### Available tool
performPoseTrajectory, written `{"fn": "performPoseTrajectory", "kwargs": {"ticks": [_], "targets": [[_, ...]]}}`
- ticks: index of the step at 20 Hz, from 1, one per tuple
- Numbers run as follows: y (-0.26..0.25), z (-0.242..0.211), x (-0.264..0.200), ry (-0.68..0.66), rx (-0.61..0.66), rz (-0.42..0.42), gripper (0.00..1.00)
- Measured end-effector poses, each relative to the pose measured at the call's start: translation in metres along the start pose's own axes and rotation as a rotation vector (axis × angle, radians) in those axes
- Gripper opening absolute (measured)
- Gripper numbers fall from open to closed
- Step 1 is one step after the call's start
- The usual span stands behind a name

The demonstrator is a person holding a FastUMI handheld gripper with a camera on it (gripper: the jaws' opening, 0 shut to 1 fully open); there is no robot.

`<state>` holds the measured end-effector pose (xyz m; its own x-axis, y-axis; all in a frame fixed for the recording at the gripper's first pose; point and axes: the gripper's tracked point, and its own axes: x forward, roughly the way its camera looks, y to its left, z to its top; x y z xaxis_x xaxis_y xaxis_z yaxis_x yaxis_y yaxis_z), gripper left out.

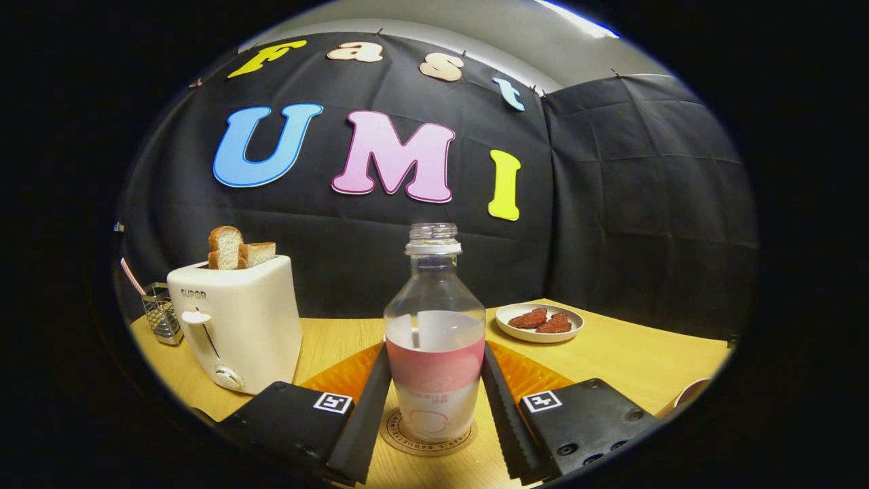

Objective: Take the bottle from table, then pour the juice into the cup, finally place the bottle on the coaster

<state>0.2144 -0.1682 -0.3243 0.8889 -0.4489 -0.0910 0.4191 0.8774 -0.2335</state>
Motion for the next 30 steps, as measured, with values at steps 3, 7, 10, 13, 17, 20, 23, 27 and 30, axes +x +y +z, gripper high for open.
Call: {"fn": "performPoseTrajectory", "kwargs": {"ticks": [3, 7, 10, 13, 17, 20, 23, 27, 30], "targets": [[0.001, -0.006, 0.001, 0.021, 0.007, 0.001, 0.76], [-0.002, -0.001, -0.002, 0.013, 0.015, -0.003, 0.8], [-0.006, -0.003, -0.003, 0.032, 0.026, -0.011, 0.84], [-0.008, -0.002, -0.005, 0.041, 0.026, -0.001, 0.99], [-0.007, -0.007, -0.007, 0.059, 0.025, 0.013, 0.98], [-0.004, -0.008, -0.012, 0.064, 0.015, 0.024, 0.98], [-0.004, -0.01, -0.021, 0.077, 0.022, 0.026, 0.98], [-0.005, -0.008, -0.037, 0.079, 0.027, 0.031, 0.98], [-0.007, -0.007, -0.053, 0.087, 0.033, 0.04, 0.98]]}}
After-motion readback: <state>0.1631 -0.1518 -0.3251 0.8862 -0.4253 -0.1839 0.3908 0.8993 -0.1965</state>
